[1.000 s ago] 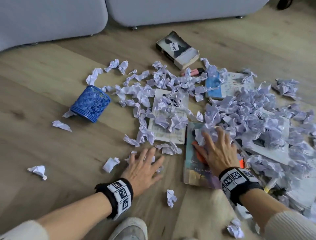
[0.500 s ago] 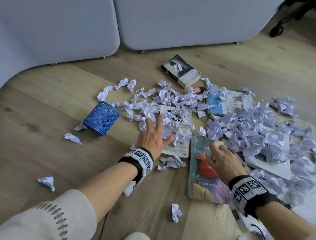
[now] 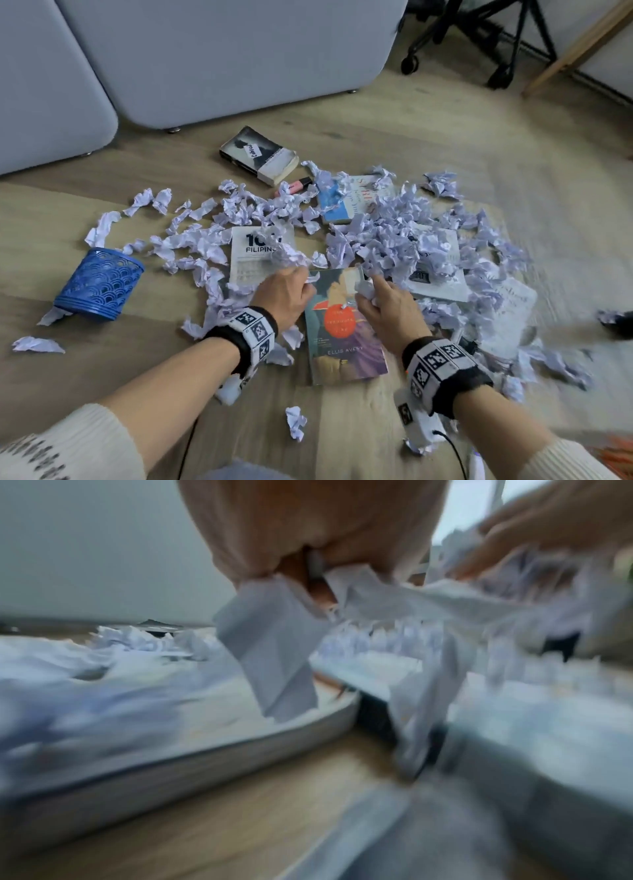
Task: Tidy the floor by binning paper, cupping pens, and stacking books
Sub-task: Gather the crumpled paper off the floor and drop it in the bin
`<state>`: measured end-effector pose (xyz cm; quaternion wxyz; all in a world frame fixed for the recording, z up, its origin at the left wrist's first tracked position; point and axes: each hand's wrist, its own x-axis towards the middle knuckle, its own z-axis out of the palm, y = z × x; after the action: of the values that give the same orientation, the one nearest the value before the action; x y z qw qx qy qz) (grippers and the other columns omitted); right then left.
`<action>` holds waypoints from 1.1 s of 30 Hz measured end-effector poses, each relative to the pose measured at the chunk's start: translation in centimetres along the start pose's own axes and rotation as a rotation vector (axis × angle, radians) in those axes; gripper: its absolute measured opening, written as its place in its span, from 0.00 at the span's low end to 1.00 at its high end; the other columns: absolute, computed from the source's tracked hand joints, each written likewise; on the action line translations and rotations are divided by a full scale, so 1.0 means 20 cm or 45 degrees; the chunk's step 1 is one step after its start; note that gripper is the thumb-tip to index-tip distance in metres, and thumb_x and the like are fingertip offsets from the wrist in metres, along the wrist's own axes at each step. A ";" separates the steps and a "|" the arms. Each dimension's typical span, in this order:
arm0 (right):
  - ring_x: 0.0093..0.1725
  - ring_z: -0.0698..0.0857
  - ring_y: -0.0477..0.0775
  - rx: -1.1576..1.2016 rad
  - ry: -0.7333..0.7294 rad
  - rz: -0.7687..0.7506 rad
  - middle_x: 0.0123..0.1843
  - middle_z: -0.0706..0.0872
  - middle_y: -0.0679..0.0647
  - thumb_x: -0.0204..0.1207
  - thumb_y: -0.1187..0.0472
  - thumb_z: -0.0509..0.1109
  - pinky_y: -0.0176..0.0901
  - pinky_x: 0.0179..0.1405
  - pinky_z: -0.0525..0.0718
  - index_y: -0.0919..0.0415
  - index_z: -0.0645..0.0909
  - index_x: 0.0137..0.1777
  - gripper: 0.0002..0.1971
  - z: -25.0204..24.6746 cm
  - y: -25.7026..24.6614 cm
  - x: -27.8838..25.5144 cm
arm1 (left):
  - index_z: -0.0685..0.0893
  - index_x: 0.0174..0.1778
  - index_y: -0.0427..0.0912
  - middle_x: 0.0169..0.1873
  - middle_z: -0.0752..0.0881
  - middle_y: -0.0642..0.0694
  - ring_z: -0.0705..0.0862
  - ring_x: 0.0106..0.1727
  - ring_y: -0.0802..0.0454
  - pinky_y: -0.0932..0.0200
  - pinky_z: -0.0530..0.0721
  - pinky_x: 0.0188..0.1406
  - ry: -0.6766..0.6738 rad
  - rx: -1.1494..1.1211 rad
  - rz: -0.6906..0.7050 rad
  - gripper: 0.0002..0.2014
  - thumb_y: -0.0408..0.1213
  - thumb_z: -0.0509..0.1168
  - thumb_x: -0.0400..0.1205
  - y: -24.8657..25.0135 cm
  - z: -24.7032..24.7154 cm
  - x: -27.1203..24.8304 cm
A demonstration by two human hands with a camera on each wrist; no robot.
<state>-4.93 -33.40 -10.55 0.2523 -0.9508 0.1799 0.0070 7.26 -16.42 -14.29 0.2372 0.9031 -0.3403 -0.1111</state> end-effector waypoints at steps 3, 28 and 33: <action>0.29 0.69 0.50 0.182 0.114 -0.024 0.30 0.71 0.47 0.80 0.53 0.65 0.43 0.31 0.64 0.55 0.66 0.44 0.11 -0.06 -0.12 -0.02 | 0.69 0.30 0.39 0.24 0.69 0.49 0.66 0.27 0.49 0.54 0.65 0.25 0.135 -0.291 0.153 0.14 0.36 0.59 0.82 0.21 -0.09 0.00; 0.75 0.69 0.71 -0.059 0.523 1.978 0.81 0.60 0.72 0.79 0.41 0.59 0.60 0.71 0.70 0.70 0.59 0.80 0.39 -1.07 0.49 -0.80 | 0.72 0.30 0.40 0.24 0.78 0.42 0.76 0.28 0.42 0.48 0.75 0.30 -0.267 -0.268 0.346 0.14 0.36 0.62 0.82 0.60 0.25 -0.06; 0.62 0.83 0.65 -0.270 0.311 1.814 0.61 0.84 0.64 0.78 0.63 0.64 0.47 0.49 0.79 0.67 0.82 0.61 0.15 -1.02 0.44 -0.81 | 0.67 0.26 0.44 0.22 0.75 0.44 0.74 0.26 0.44 0.49 0.71 0.28 -0.179 -0.296 0.304 0.18 0.35 0.64 0.81 0.54 0.17 -0.05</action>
<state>-24.67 -44.95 4.69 0.0713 -0.6162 0.7802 0.0806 -0.83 -24.10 -11.67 0.3272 0.8127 -0.4459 -0.1837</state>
